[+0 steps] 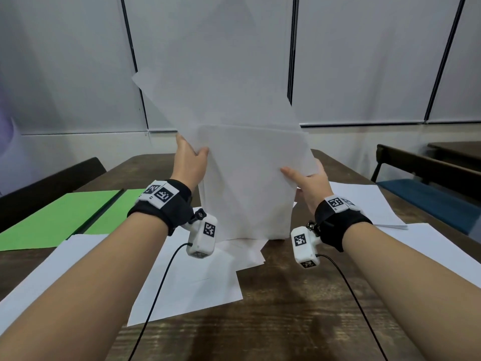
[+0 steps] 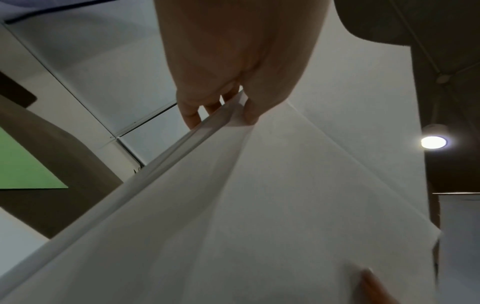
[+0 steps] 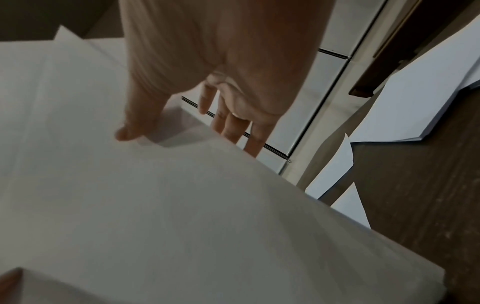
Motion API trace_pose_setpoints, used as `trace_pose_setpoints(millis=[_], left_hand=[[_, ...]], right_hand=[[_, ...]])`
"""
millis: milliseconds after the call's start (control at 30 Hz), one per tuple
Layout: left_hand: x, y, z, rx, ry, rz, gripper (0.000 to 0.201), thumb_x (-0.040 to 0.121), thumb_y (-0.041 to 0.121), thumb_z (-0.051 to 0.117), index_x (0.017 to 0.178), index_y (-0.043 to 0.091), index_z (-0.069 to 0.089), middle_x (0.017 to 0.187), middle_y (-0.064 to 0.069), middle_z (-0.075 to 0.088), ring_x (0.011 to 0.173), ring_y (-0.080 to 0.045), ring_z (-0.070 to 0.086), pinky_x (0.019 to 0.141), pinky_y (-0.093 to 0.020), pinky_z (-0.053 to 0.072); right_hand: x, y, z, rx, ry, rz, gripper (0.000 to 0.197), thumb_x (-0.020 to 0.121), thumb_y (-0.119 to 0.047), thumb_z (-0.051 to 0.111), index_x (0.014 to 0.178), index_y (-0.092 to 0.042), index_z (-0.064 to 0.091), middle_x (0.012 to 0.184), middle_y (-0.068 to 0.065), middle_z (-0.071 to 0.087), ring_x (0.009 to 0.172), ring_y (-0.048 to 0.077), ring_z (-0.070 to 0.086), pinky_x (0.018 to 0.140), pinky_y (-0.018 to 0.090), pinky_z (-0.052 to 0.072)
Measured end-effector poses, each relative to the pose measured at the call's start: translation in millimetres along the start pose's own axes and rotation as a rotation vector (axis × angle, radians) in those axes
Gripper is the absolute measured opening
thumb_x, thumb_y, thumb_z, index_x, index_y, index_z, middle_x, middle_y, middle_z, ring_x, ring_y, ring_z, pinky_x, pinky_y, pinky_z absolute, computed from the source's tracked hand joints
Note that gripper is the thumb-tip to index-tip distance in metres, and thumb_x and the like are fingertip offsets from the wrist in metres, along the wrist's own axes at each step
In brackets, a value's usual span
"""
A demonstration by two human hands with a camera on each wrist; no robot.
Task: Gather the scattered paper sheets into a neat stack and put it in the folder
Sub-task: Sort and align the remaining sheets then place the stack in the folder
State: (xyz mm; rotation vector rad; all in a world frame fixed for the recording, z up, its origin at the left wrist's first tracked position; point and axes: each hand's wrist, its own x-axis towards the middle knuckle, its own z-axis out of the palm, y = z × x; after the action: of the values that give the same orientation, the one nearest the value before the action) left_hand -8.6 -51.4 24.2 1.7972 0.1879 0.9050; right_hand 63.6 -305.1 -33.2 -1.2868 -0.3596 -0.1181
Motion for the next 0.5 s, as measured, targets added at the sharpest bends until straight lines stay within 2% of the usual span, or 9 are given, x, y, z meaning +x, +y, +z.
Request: trace_pose_setpoints(millis=[33,100,133,200,300,333,400,467,500], left_hand=[[1.3,0.5,-1.4,0.015,0.003,-0.002,0.055,0.092,0.013,0.052,0.139,0.001,0.027,0.093,-0.004,0.057,0.095,-0.021,0.058,0.088,-0.031,0.048],[3.3,2.4,-3.2,0.054,-0.002,0.008,0.043,0.092,0.011,0.052,0.131,0.003,0.035,0.095,-0.004,0.057,0.093,-0.021,0.058,0.082,-0.029,0.047],[4.7,2.8,-3.8,0.062,-0.013,0.018,0.040,0.092,0.011,0.052,0.128,0.004,0.036,0.102,-0.006,0.059,0.096,-0.022,0.059,0.084,-0.030,0.048],[5.8,4.1,-3.7,0.069,-0.045,0.036,0.041,0.092,0.011,0.053,0.129,0.004,0.036,0.113,-0.007,0.060,0.104,-0.021,0.060,0.090,-0.032,0.048],[4.5,8.6,-2.2,0.032,-0.080,0.035,0.045,0.093,0.010,0.053,0.133,0.007,0.032,0.122,-0.006,0.058,0.112,-0.022,0.058,0.100,-0.038,0.046],[4.1,9.7,-1.8,-0.003,-0.079,0.031,0.046,0.093,0.009,0.053,0.133,0.010,0.031,0.124,-0.006,0.057,0.113,-0.022,0.058,0.101,-0.039,0.046],[4.7,8.8,-2.3,-0.059,-0.068,0.008,0.047,0.092,0.009,0.054,0.133,0.012,0.030,0.125,-0.007,0.057,0.113,-0.022,0.059,0.102,-0.041,0.046],[5.5,6.3,-3.6,-0.111,-0.059,-0.008,0.055,0.088,0.014,0.059,0.134,0.013,0.029,0.127,-0.007,0.056,0.112,-0.022,0.059,0.101,-0.044,0.046],[5.1,4.2,-4.3,-0.121,-0.063,-0.013,0.061,0.086,0.018,0.062,0.136,0.014,0.028,0.129,-0.006,0.055,0.113,-0.022,0.059,0.101,-0.044,0.046]], right_hand=[[0.4,-1.0,-1.1,-0.024,0.016,-0.017,0.076,0.059,-0.027,0.090,0.123,-0.022,0.050,0.112,0.008,0.069,0.097,0.022,0.070,0.075,0.037,0.058],[1.6,-4.9,-1.8,-0.078,0.050,-0.067,0.069,0.065,-0.019,0.088,0.121,-0.025,0.049,0.113,0.014,0.066,0.094,0.024,0.069,0.077,0.037,0.058],[4.0,-5.5,-2.1,-0.111,0.065,-0.111,0.065,0.067,-0.015,0.086,0.120,-0.027,0.050,0.116,0.013,0.064,0.095,0.025,0.068,0.080,0.038,0.058],[7.5,-8.7,0.3,-0.199,0.100,-0.215,0.062,0.070,-0.015,0.084,0.120,-0.031,0.050,0.122,0.001,0.059,0.105,0.021,0.064,0.091,0.038,0.054],[9.7,-18.9,8.6,-0.297,0.096,-0.323,0.054,0.078,-0.023,0.079,0.126,-0.024,0.053,0.123,-0.007,0.060,0.116,0.009,0.057,0.099,0.025,0.045],[10.8,-20.1,11.0,-0.309,0.073,-0.308,0.049,0.080,-0.029,0.076,0.124,-0.021,0.056,0.122,-0.007,0.063,0.114,0.007,0.058,0.098,0.024,0.046],[11.5,-16.2,13.0,-0.356,0.040,-0.244,0.044,0.084,-0.046,0.068,0.116,-0.016,0.064,0.111,-0.001,0.069,0.103,0.009,0.064,0.094,0.034,0.052],[9.8,-7.8,10.9,-0.418,0.040,-0.220,0.047,0.087,-0.054,0.059,0.096,-0.009,0.067,0.094,0.018,0.069,0.079,0.018,0.063,0.079,0.042,0.053],[8.2,-2.8,9.2,-0.430,0.028,-0.197,0.052,0.088,-0.056,0.055,0.090,-0.005,0.066,0.093,0.024,0.067,0.073,0.023,0.061,0.073,0.040,0.053]])
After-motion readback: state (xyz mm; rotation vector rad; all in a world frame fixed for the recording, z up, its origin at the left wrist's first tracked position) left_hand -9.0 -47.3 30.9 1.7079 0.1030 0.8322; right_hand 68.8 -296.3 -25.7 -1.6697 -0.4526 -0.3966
